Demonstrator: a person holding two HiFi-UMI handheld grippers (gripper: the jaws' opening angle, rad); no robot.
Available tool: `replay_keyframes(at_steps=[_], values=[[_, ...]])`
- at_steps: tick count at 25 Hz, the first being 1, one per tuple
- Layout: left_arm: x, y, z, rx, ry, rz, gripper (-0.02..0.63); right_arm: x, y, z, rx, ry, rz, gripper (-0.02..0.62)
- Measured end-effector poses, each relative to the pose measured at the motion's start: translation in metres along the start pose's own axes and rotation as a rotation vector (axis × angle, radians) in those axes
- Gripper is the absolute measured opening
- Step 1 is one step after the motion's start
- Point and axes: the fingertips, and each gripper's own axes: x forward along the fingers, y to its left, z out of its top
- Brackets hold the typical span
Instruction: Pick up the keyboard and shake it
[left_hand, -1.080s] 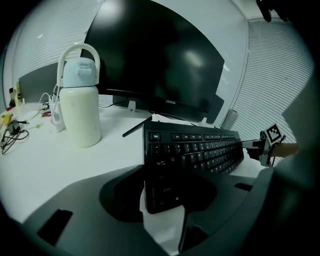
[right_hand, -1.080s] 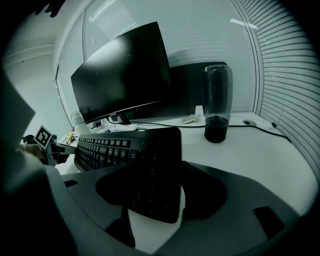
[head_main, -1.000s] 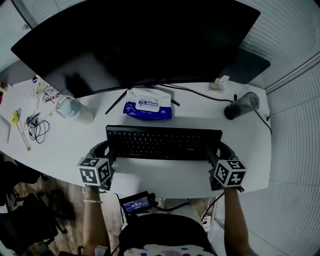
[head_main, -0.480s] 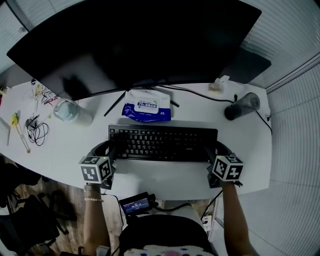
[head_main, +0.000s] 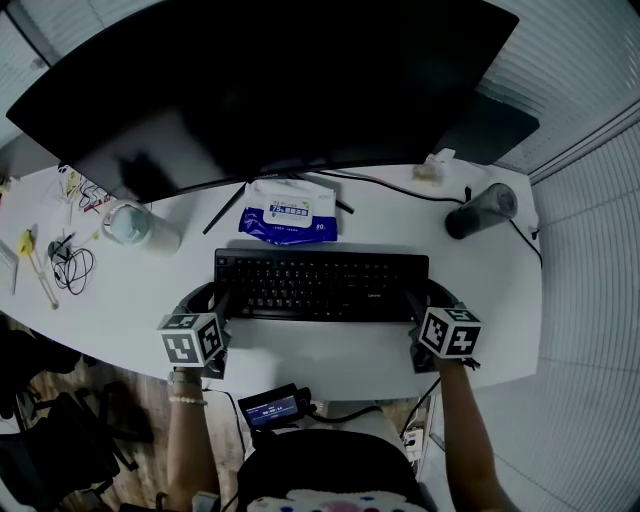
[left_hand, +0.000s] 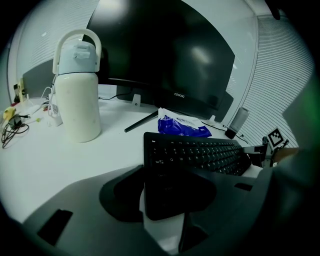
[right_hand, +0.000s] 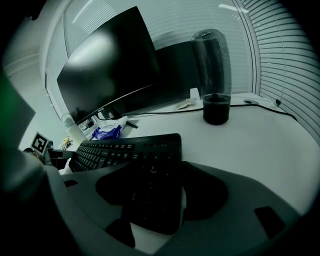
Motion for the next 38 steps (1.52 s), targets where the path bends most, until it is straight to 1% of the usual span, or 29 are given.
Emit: replay_keyframes(at_steps=[5,7,8,9,10,11,12,15,20,24,26,31,38], values=[[-0.004,0.0,0.001,0.015,-0.038,0.05,0.175,-0.004,0.001,0.002,-0.044,-0.016,-0.054,0.282],[-0.008,0.0,0.005,0.019,-0.071,0.074,0.175,-0.008,0.001,0.004,-0.052,-0.032,-0.071,0.282],[-0.011,0.0,0.008,0.02,-0.097,0.086,0.157,-0.011,0.001,0.005,-0.056,-0.044,-0.083,0.281],[-0.015,-0.002,0.011,0.021,-0.123,0.093,0.111,-0.014,0.0,0.006,-0.064,-0.058,-0.099,0.265],[-0.019,-0.004,0.014,0.026,-0.145,0.093,0.109,-0.019,-0.001,0.008,-0.077,-0.075,-0.118,0.225],[-0.022,-0.008,0.017,0.036,-0.164,0.089,0.093,-0.024,-0.001,0.011,-0.092,-0.094,-0.137,0.19],[-0.025,-0.013,0.021,0.049,-0.181,0.086,0.073,-0.029,-0.001,0.014,-0.109,-0.113,-0.153,0.141],[-0.037,-0.028,0.035,0.086,-0.239,0.081,0.035,-0.045,0.008,0.025,-0.153,-0.175,-0.173,0.072],[-0.062,-0.061,0.066,0.177,-0.352,0.053,0.021,-0.071,0.037,0.047,-0.214,-0.271,-0.154,0.056],[-0.079,-0.087,0.088,0.261,-0.417,0.032,0.02,-0.094,0.068,0.069,-0.31,-0.347,-0.131,0.051],[-0.088,-0.101,0.097,0.289,-0.445,0.009,0.02,-0.106,0.084,0.08,-0.337,-0.389,-0.108,0.049],[-0.11,-0.127,0.113,0.339,-0.497,-0.042,0.02,-0.132,0.113,0.103,-0.352,-0.482,-0.062,0.049],[-0.142,-0.157,0.135,0.395,-0.583,-0.097,0.02,-0.164,0.138,0.124,-0.334,-0.565,0.003,0.047]])
